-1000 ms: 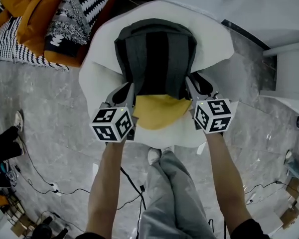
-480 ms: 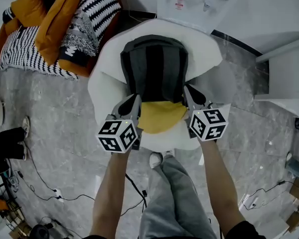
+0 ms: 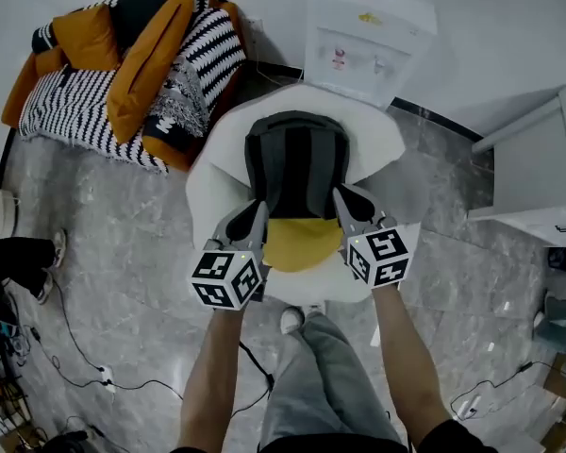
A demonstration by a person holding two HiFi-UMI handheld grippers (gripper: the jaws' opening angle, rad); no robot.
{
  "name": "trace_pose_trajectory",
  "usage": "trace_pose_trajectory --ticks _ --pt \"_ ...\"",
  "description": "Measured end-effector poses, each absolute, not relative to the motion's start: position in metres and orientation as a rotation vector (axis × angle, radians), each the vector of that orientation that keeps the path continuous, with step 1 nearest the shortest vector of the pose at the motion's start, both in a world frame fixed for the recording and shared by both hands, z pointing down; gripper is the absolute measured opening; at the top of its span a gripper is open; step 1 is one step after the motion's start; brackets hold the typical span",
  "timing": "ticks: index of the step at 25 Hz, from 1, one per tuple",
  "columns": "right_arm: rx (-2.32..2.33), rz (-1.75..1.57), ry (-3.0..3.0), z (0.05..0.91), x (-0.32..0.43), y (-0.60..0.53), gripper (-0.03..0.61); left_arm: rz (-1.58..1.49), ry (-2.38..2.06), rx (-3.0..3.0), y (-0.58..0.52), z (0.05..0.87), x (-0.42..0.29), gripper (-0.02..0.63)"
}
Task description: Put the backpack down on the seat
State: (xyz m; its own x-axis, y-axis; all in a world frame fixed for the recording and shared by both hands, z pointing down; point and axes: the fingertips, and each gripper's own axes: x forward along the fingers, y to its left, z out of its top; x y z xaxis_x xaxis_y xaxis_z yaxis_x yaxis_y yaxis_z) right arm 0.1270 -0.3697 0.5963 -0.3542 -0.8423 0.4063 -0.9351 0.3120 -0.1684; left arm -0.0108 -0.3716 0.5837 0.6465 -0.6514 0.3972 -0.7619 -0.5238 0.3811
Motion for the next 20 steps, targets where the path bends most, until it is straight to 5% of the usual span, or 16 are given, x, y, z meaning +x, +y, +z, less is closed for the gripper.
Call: trace_pose_trajectory --ticks 20 --pt "1.594 0.359 -2.627 0.374 0.088 -0.339 0.008 0.096 -1.321 2.464 -0.338 0.367 -0.052 0.000"
